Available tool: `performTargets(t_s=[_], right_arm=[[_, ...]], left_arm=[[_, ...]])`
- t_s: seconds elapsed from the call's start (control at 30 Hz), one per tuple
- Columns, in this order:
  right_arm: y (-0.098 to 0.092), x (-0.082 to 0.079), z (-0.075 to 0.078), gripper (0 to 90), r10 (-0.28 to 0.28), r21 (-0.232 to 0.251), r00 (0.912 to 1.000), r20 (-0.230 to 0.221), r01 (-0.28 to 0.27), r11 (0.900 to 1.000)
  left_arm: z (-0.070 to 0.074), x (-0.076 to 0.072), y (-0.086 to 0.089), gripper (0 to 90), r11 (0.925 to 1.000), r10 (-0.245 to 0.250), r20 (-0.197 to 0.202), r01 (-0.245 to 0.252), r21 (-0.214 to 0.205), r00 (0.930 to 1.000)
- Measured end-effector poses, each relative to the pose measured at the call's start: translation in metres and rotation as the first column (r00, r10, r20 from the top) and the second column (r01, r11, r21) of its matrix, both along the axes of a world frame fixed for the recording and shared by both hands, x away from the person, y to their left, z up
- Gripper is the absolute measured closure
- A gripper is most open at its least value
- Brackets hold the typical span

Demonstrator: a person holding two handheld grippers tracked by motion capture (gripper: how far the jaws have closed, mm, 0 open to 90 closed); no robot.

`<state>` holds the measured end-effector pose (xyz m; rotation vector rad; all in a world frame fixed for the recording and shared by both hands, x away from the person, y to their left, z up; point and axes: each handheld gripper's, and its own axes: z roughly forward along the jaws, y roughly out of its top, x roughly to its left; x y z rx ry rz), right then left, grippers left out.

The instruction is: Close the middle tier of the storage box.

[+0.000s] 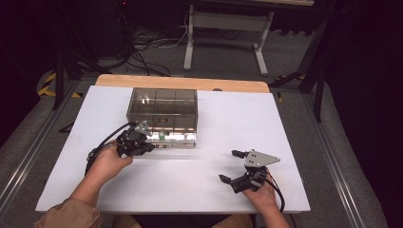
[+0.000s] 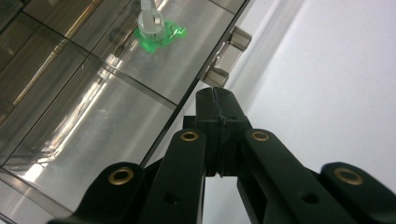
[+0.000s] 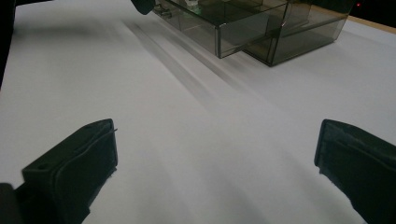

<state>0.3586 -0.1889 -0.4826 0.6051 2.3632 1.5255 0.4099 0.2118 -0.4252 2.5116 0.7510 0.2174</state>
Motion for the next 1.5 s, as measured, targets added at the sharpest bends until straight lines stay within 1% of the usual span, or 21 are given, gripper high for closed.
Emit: performTargets(t_s=[0.13, 0.27, 0.6, 0.77, 0.8, 0.9, 1.07, 1.1, 1.33, 1.4, 1.5], right_arm=[[0.0, 0.0, 0.0, 0.0, 0.0, 0.0, 1.0, 0.0, 0.0, 1.0], [0.0, 0.0, 0.0, 0.0, 0.0, 0.0, 1.0, -0.001, 0.0, 1.0], [0.0, 0.0, 0.0, 0.0, 0.0, -0.001, 1.0, -0.004, 0.0, 1.0], [0.0, 0.0, 0.0, 0.0, -0.001, 0.0, 1.0, -0.004, 0.001, 1.0], [0.0, 0.0, 0.0, 0.0, -0.001, 0.0, 1.0, -0.004, 0.001, 1.0], [0.0, 0.0, 0.0, 0.0, -0.001, 0.0, 1.0, -0.005, 0.001, 1.0], [0.0, 0.0, 0.0, 0.0, 0.0, 0.0, 1.0, -0.006, 0.0, 1.0], [0.0, 0.0, 0.0, 0.0, 0.0, 0.0, 1.0, -0.005, 0.0, 1.0], [0.001, 0.0, -0.001, 0.0, 0.001, -0.003, 1.0, -0.005, -0.001, 1.0], [0.001, 0.0, 0.0, 0.0, 0.001, -0.001, 1.0, -0.007, -0.001, 1.0], [0.001, 0.0, -0.001, 0.0, 0.002, -0.003, 1.0, -0.004, -0.002, 1.0]], left_arm=[[-0.003, 0.001, -0.002, 90.0, 0.9998, 0.007, -0.002, -0.007, 0.02, 1.0], [-0.004, 0.002, -0.003, 90.0, 0.9998, 0.008, -0.005, -0.008, 0.018, 1.0], [-0.004, 0.001, -0.004, 90.0, 0.9997, 0.016, 0.006, -0.016, 0.019, 0.9999], [-0.004, 0.001, -0.005, 90.0, 0.9997, 0.026, 0.018, -0.026, 0.004, 0.9995], [-0.003, 0.002, -0.005, 90.0, 0.9994, 0.036, 0.026, -0.036, -0.001, 0.999], [-0.003, 0.003, -0.004, 90.0, 0.9991, 0.041, 0.032, -0.041, -0.009, 0.9986], [-0.002, 0.005, -0.002, 90.0, 0.9977, 0.066, 0.053, -0.066, -0.016, 0.9964], [-0.002, 0.006, -0.002, 90.0, 0.9974, 0.07, 0.049, -0.069, -0.02, 0.9964], [-0.003, 0.01, -0.002, 90.0, 0.9959, 0.079, 0.053, -0.077, -0.049, 0.9955], [-0.003, 0.012, -0.002, 90.0, 0.9949, 0.09, 0.061, -0.087, -0.051, 0.994], [-0.003, 0.013, -0.002, 90.0, 0.994, 0.098, 0.062, -0.095, -0.055, 0.9933]])
